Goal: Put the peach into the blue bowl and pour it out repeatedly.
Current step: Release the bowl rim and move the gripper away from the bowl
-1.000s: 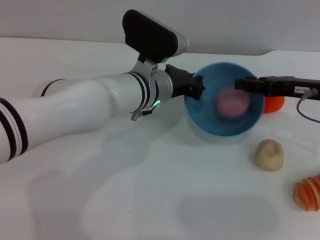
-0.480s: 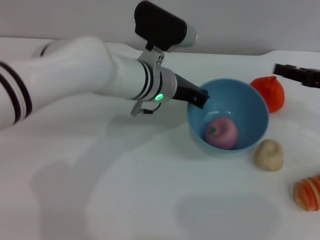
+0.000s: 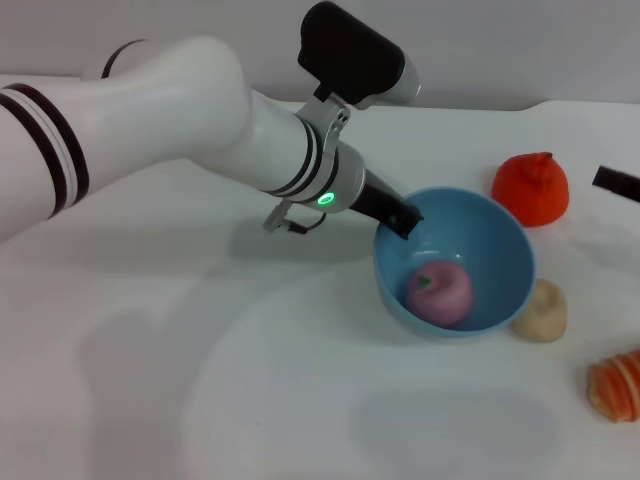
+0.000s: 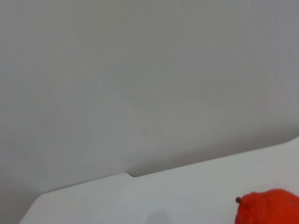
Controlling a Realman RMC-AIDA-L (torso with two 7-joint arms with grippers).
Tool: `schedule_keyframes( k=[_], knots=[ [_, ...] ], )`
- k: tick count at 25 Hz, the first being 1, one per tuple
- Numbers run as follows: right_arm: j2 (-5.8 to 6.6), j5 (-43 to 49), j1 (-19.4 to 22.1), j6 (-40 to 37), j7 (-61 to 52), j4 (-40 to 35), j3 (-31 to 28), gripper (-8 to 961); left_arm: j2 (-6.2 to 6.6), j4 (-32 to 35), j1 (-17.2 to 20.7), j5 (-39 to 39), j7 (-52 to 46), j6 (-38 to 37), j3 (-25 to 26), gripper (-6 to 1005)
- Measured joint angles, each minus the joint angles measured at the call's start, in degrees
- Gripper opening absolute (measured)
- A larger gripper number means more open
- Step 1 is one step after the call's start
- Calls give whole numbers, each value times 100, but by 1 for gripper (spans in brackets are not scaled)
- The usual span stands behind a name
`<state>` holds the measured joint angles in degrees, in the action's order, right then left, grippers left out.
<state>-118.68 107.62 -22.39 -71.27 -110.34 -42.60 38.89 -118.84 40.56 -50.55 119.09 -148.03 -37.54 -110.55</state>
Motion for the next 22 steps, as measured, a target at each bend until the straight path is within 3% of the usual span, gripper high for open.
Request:
schedule_keyframes(
  k=[6,16,22],
  knots=[
    [28,-487,85,-68,475,507,2,459,-18,-237,26,-26,19,42,-77,-1],
    [22,-557,83,-41,529,545,-4,458,-16,-192,84,-33,29,262,-552,-1],
    [21,-558,71,-29,590,613,-5,459,19,47,260,-35,1,422,-490,55]
  ],
)
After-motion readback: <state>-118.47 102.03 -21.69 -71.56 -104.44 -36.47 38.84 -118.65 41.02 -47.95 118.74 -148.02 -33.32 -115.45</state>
